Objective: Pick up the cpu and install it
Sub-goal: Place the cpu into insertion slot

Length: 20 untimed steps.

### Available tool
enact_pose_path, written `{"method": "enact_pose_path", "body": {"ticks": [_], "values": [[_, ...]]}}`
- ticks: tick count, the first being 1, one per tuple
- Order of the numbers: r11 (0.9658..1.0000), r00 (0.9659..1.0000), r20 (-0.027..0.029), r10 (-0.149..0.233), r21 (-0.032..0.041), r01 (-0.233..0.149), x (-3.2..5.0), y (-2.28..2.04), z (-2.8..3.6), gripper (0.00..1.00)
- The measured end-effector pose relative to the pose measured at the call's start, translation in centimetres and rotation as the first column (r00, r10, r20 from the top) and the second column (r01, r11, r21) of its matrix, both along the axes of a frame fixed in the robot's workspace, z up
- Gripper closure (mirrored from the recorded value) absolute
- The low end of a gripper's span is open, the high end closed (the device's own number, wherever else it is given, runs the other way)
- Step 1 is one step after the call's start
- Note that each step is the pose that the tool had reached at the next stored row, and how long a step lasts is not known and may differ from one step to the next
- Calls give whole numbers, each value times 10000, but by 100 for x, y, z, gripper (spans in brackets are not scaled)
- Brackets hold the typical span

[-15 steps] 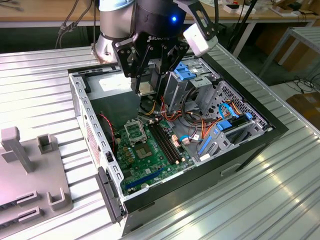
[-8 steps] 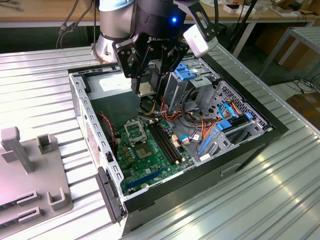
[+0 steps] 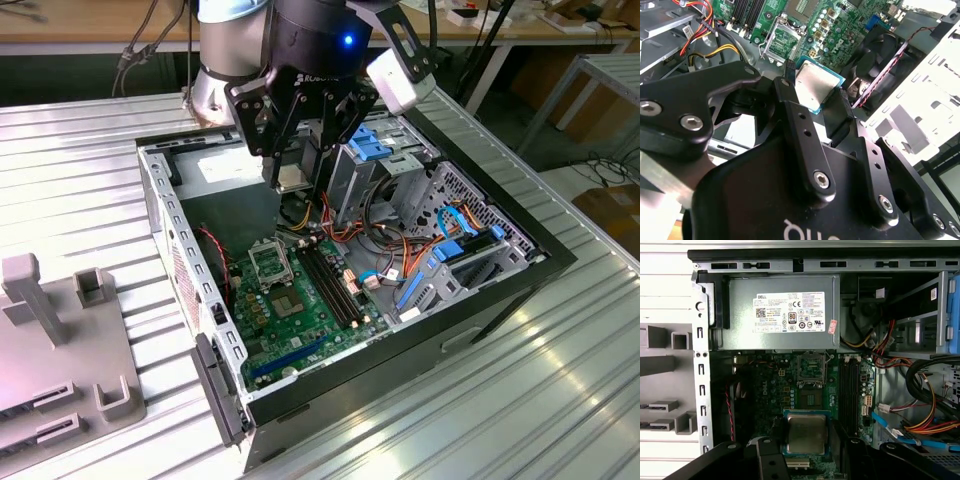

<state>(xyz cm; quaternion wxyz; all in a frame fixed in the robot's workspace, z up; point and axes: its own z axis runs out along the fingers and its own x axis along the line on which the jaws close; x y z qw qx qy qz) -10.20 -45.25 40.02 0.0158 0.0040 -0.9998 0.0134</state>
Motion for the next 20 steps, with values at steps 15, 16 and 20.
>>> {"method": "enact_pose_path", "body": {"ticks": [15,16,20], "values": [[9977,9977,0,671,-20,-671,127,12,-204,53],[9977,9977,0,673,-20,-673,134,12,-225,53],[9977,9977,0,671,-19,-671,150,1,-313,53]]}}
